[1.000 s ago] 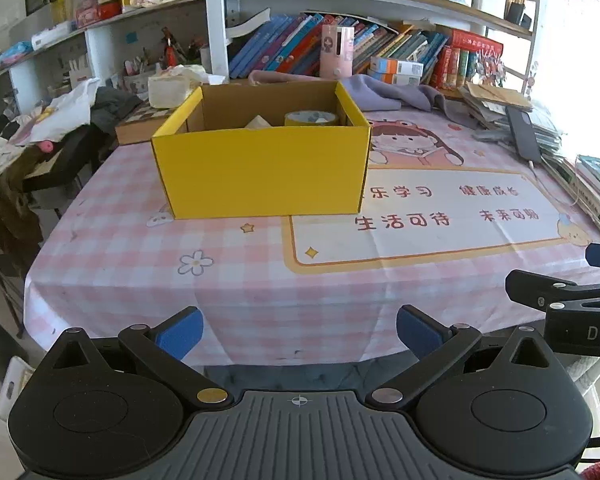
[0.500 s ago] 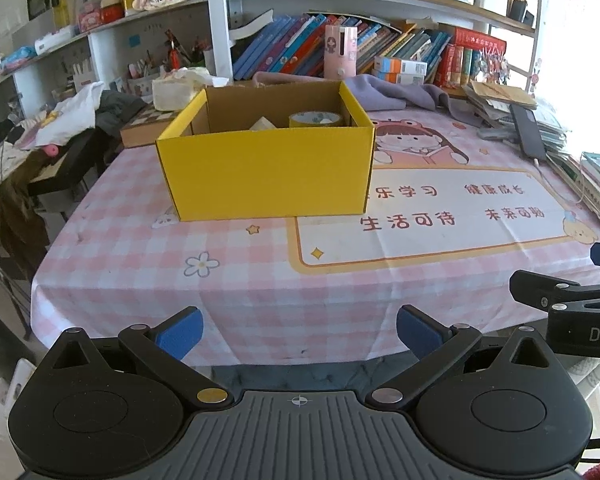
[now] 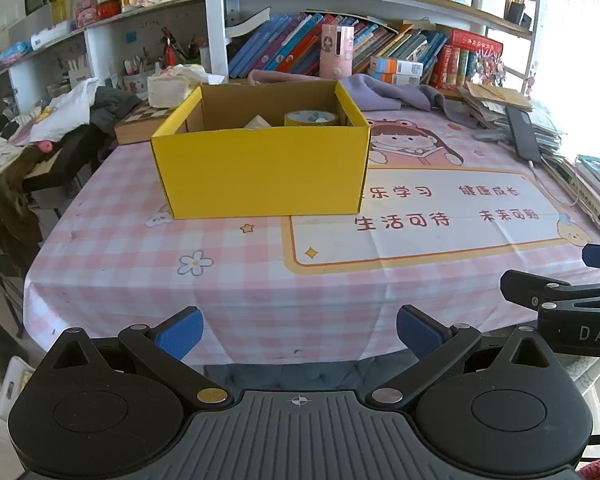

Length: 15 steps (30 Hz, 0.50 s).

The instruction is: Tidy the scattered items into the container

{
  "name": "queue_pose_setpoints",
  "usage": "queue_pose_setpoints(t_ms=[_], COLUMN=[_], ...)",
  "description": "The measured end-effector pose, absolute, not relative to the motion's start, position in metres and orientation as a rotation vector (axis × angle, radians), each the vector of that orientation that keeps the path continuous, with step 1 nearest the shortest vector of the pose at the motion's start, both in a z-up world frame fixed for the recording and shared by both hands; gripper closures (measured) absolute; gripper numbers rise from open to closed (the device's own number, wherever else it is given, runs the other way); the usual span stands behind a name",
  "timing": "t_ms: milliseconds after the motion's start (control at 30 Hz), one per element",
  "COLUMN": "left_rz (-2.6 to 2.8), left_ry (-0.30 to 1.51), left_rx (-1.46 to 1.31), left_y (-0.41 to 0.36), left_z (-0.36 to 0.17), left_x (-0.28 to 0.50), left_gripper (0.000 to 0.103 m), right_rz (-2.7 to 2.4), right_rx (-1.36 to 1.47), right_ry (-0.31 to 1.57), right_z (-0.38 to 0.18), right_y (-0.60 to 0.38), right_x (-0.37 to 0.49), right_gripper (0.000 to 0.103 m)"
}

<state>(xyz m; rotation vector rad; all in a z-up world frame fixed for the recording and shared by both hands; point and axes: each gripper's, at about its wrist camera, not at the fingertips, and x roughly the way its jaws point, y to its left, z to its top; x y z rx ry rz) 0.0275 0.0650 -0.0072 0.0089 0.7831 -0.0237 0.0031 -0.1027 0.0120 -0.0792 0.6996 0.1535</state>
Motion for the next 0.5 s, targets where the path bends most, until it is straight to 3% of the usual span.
queue_pose_setpoints(t_ms=[500], left_rz=[-0.046], left_ry=[0.809], left_rx=[-0.002], left_y=[0.0642], left_z=[-0.0117], left_x=[0.0342], left_gripper=[0.000], right_rz=[0.156], right_rx=[-0.082], right_ry=[0.713], right_z=[0.0083], right_y=[-0.0984], right_x=[0.0113], right_gripper=[0.000])
